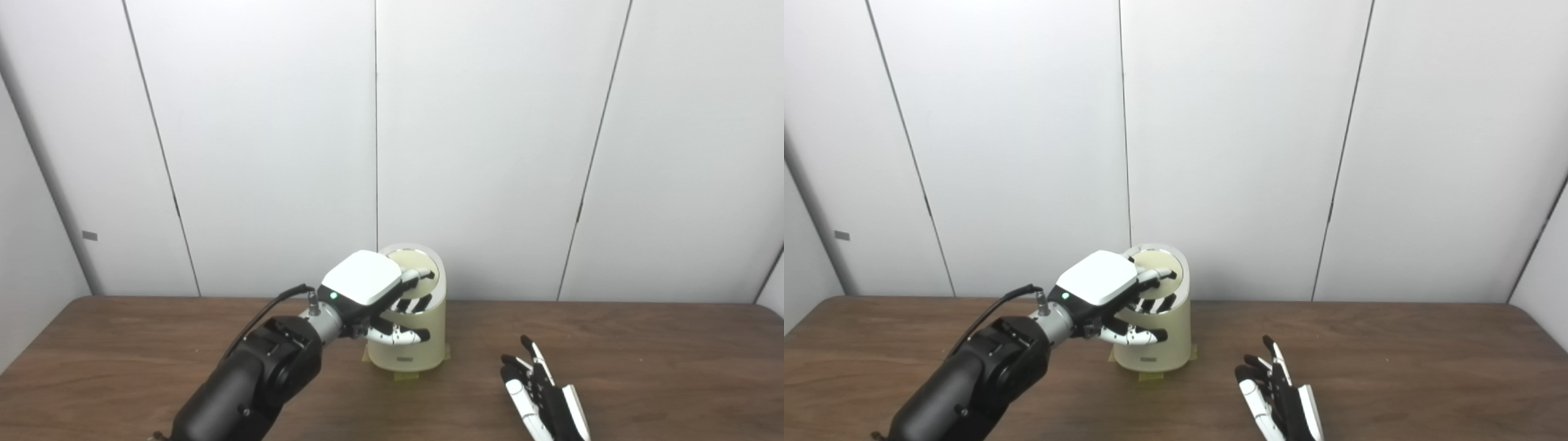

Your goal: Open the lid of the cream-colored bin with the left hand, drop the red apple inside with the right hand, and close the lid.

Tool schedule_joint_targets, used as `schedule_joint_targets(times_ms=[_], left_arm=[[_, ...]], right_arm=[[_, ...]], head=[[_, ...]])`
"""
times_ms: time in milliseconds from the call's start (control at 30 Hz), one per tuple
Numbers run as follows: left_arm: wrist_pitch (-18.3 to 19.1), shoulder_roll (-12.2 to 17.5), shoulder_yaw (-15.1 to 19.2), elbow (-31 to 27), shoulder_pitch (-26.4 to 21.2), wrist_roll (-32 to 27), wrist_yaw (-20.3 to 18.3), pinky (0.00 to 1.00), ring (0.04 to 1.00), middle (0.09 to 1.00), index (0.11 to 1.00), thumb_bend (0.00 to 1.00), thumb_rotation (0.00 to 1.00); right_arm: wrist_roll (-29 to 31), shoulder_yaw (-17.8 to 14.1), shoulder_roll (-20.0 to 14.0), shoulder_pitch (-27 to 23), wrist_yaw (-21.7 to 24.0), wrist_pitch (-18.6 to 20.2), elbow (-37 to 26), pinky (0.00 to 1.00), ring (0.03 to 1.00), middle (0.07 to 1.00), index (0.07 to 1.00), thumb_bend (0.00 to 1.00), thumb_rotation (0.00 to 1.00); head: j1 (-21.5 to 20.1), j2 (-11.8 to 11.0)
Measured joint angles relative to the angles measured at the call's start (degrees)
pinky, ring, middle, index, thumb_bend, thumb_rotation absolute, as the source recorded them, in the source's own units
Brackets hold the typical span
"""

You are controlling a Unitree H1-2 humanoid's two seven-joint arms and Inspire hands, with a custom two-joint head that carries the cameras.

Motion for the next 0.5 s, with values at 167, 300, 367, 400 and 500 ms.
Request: schedule_joint_targets(times_ms=[167,300,367,400,500], left_arm=[[1.36,-0.03,-0.95,0.03,-0.08,0.13,-2.04,1.00,0.912,0.902,1.000,0.61,0.79],[1.84,-0.17,-1.90,0.04,-0.45,1.11,-2.46,1.00,0.911,0.896,1.000,0.61,0.82],[1.91,-0.18,-2.15,0.06,-0.84,1.35,-3.02,1.00,0.914,0.898,1.000,0.61,0.82],[2.00,-0.18,-2.13,-0.08,-0.94,1.37,-3.45,1.00,0.918,0.903,1.000,0.61,0.82],[2.43,-0.18,-2.05,-0.76,-0.89,1.37,-4.09,1.00,0.915,0.900,1.000,0.61,0.83]], right_arm=[[0.07,-0.06,-0.01,0.00,0.08,0.24,0.00,0.83,0.837,0.818,0.988,0.48,0.94],[0.29,-0.29,-0.02,-0.01,0.08,0.23,0.03,0.84,0.837,0.817,0.989,0.50,0.96],[0.38,-0.34,0.00,-0.02,0.08,0.22,0.04,0.84,0.837,0.817,0.988,0.50,0.95],[0.38,-0.33,0.00,-0.02,0.08,0.23,0.04,0.83,0.837,0.818,0.989,0.50,0.96],[0.38,-0.32,0.00,-0.03,0.08,0.22,0.05,0.82,0.838,0.821,0.992,0.50,0.96]], head=[[-0.09,0.18],[-0.09,0.26],[-0.09,0.35],[0.00,0.35],[0.00,0.35]])
